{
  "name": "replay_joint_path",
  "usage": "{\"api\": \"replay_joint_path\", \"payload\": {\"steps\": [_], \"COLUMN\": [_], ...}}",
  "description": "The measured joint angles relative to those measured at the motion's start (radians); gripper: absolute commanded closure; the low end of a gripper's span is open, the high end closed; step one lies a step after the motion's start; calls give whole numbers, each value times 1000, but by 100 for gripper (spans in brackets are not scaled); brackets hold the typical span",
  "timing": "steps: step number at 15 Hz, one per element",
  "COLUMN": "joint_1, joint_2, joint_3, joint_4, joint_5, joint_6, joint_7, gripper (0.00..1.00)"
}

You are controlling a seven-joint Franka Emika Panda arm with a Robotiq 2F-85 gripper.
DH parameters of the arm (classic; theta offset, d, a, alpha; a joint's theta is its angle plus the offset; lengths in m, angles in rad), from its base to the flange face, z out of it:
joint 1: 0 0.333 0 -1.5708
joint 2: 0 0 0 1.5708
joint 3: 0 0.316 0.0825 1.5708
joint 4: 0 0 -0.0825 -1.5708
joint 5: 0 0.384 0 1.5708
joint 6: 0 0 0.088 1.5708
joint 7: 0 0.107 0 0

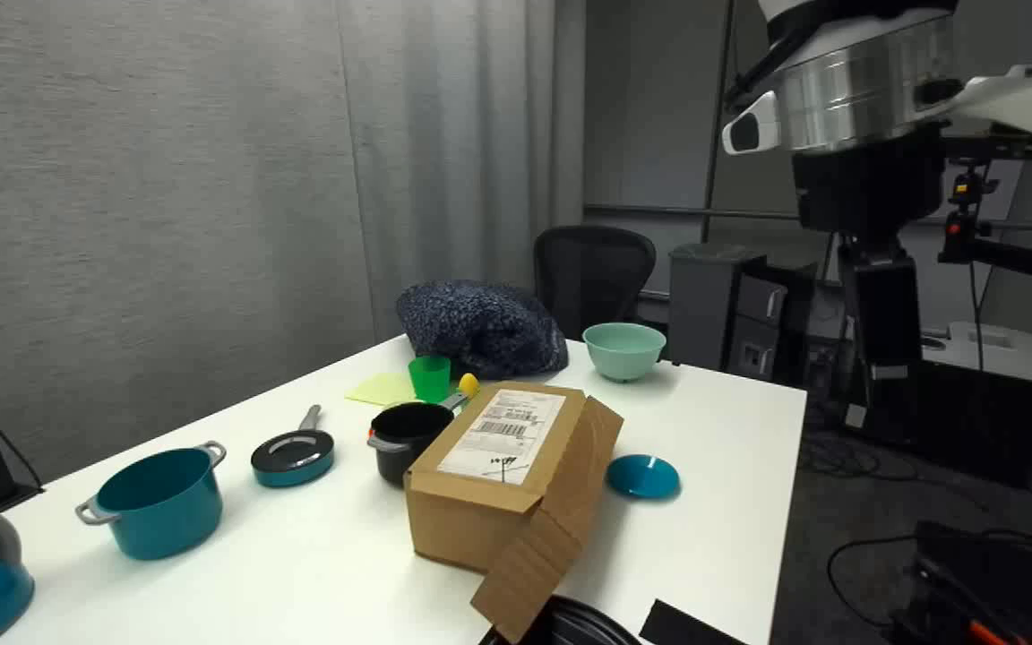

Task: Open the brown box.

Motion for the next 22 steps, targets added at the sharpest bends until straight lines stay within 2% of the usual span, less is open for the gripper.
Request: {"api": "replay_joint_path", "payload": {"steps": [18, 20, 22], "joint_1": [0, -1, -14], "joint_2": [0, -1, -2], "joint_3": [-1, -7, -15], "joint_4": [-1, -11, -36], "joint_5": [0, 0, 0], "joint_6": [0, 19, 85], "joint_7": [4, 43, 119], "gripper": [0, 0, 0]}}
